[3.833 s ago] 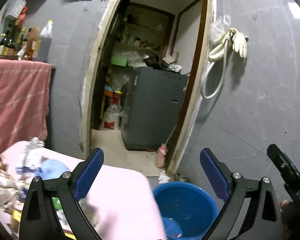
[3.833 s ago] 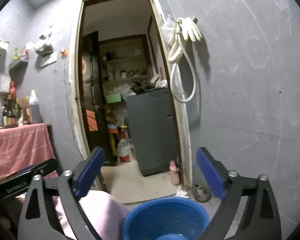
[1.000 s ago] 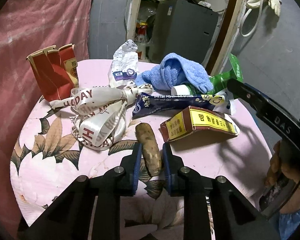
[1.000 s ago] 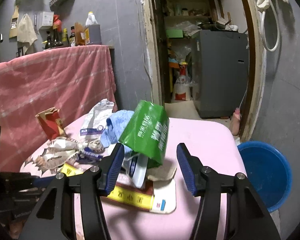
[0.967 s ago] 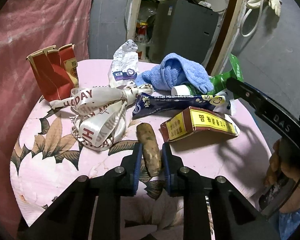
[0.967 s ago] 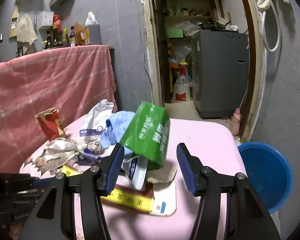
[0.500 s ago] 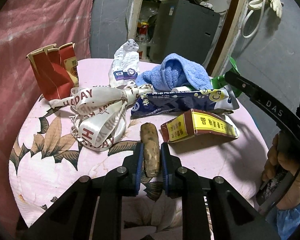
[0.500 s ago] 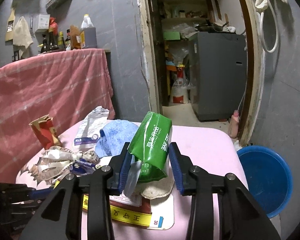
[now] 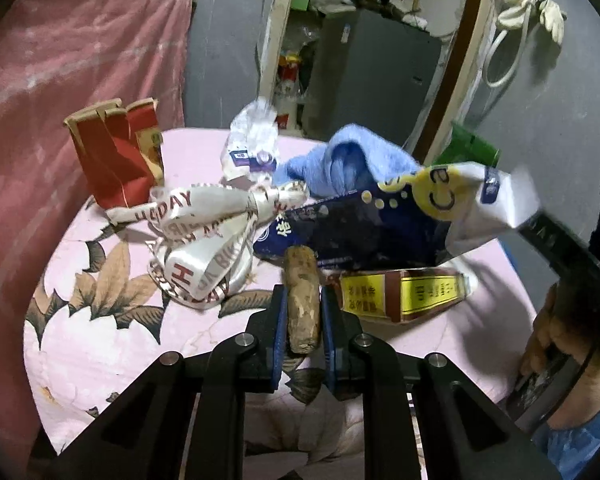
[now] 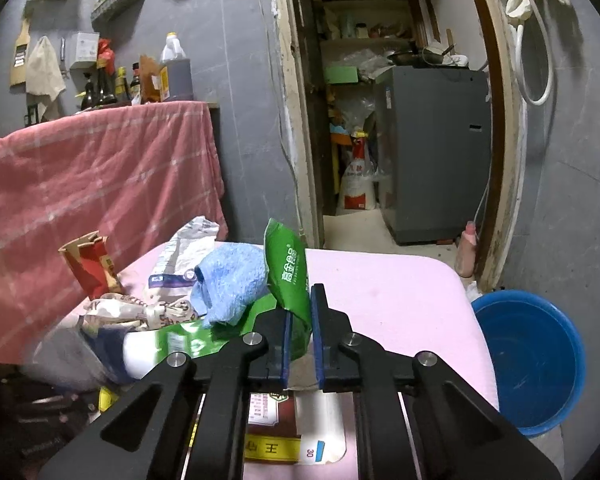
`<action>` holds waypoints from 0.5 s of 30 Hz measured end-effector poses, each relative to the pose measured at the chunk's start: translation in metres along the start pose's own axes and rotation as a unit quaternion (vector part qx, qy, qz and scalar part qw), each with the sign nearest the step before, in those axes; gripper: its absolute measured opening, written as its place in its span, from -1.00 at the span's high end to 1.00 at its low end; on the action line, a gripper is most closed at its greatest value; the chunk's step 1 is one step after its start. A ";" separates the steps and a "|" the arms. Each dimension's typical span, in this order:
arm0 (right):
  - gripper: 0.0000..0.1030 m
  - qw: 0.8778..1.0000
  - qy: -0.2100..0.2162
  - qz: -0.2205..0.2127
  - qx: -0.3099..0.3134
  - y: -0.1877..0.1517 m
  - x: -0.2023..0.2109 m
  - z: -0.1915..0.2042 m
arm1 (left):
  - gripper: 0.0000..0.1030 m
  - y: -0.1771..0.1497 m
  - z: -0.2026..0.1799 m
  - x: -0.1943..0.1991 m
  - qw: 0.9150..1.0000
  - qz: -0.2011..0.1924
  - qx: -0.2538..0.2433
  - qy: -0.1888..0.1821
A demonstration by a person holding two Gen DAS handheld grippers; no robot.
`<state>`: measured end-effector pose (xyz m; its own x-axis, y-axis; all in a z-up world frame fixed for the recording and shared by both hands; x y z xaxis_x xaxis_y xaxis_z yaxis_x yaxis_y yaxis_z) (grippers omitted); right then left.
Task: Collect trash
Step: 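Grasp the brown stick with the left gripper while the right gripper grasps the green bag, then carry the stick and green bag over the blue basin and release both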
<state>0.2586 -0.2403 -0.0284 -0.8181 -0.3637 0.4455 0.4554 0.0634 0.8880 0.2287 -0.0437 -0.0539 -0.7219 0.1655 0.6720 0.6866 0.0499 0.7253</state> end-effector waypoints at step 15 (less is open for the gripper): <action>0.89 0.997 -0.028 -0.071 -0.004 0.009 0.026 -0.003 | 0.75 0.006 -0.010 0.037 0.995 -0.092 0.010 -0.021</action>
<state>0.2424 -0.2517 -0.0095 -0.8930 -0.3158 0.3208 0.3357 0.0074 0.9419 0.2055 -0.0470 -0.0236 -0.8319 0.1920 0.5207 0.5448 0.1032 0.8322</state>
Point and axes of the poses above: each gripper's, at about its wrist camera, not at the fingertips, and x roughly against the way its jaws point, z to its left, y to its top, the point moved 1 cm from there along -x, roughly the way its jaws point, and after that the axes turned 3 degrees about y, right-handed, at the moved point
